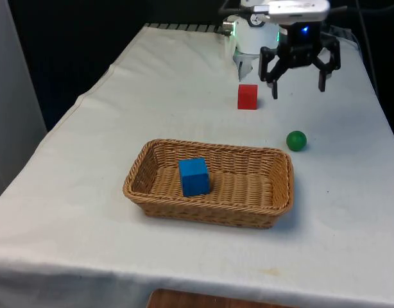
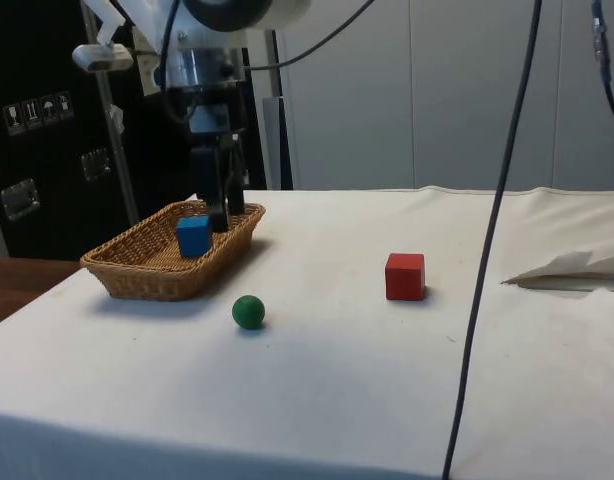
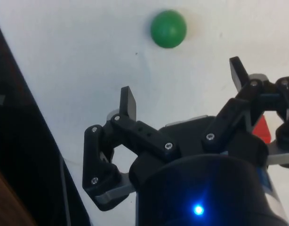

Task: Place all non-red objects into the basket.

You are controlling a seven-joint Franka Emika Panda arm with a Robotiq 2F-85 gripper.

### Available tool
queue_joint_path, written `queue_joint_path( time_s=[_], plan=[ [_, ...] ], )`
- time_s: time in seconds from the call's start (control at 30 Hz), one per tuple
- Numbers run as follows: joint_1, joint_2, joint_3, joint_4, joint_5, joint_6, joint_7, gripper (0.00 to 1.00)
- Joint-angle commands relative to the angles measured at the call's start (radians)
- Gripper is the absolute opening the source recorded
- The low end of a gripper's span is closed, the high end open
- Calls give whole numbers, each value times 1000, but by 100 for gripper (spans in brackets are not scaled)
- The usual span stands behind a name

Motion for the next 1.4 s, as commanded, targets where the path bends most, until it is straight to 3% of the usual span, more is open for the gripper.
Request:
queue_joint_path(
  time_s=[0.0,0.1,0.13,0.17,0.33,0.73,1.03,1.27,1.3,1.37],
  plan=[
    [11,-12,6,-27,-12,29,22,100],
    [7,-16,25,-52,-12,56,29,100],
    [0,-15,26,-40,-6,32,20,100],
    [5,-15,34,-67,-9,75,30,100],
    [1,4,50,-83,-5,120,23,100],
    [-15,33,50,-88,1,158,-7,100],
    [-15,54,49,-84,-6,167,-7,100],
    [-20,90,68,-88,16,227,-18,100],
    [-15,89,58,-84,-1,212,-8,100],
    [-22,105,75,-87,24,244,-20,100]
  ],
)
